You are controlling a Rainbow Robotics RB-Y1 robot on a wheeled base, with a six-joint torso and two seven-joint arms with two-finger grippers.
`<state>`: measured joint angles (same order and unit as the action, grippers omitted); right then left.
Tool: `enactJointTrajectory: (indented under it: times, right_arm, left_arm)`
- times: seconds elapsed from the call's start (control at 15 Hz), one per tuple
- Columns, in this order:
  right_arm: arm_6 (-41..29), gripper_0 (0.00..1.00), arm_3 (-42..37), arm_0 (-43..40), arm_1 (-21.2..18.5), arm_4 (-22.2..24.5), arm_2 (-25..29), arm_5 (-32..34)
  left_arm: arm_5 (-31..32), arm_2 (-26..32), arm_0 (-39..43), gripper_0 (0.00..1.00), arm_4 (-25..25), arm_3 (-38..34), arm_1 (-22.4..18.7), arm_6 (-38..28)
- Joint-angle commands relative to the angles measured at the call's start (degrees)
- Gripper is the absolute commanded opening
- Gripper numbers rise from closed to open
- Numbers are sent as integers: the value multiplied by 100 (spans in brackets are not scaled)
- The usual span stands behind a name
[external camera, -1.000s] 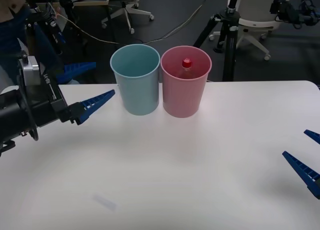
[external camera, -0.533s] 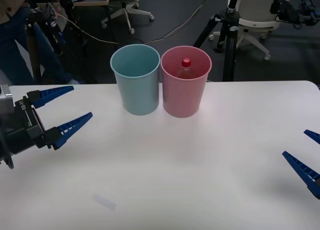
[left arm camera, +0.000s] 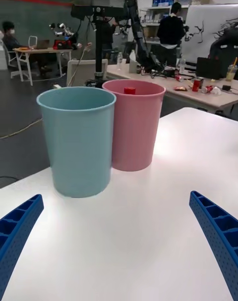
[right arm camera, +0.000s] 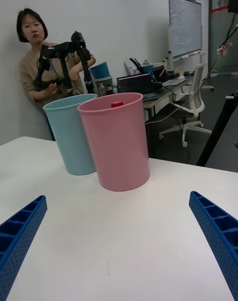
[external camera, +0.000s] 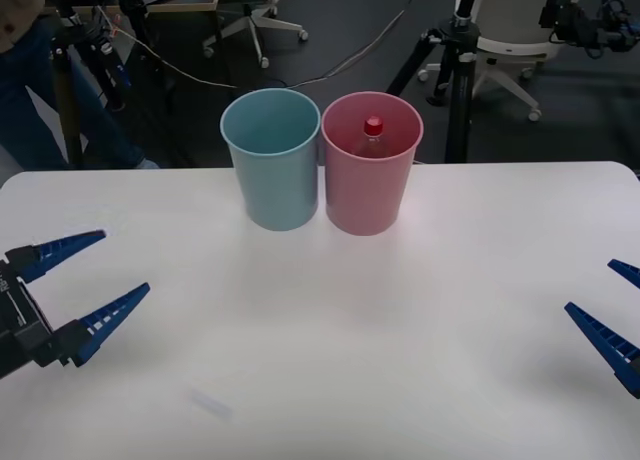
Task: Grasp the object on the table and drop it into the matching bin: aluminum can to the light blue bin, PET bottle to the pink bin.
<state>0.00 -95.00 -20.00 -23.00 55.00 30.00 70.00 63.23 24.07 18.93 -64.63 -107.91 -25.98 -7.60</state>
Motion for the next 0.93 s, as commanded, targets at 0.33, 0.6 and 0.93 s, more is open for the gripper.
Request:
enactJointTrajectory:
  times: [0.33, 0.6, 0.93]
  right_arm:
    - [0, 100, 0, 0, 0, 0, 0, 0]
    - [0, 100, 0, 0, 0, 0, 0, 0]
    - [0, 100, 0, 0, 0, 0, 0, 0]
  left_arm:
    - [49, 115, 823, 100, 469, -46, 41, 549]
    - [58, 89, 1051, 100, 663, -46, 41, 672]
    - [58, 62, 1148, 100, 759, -46, 41, 716]
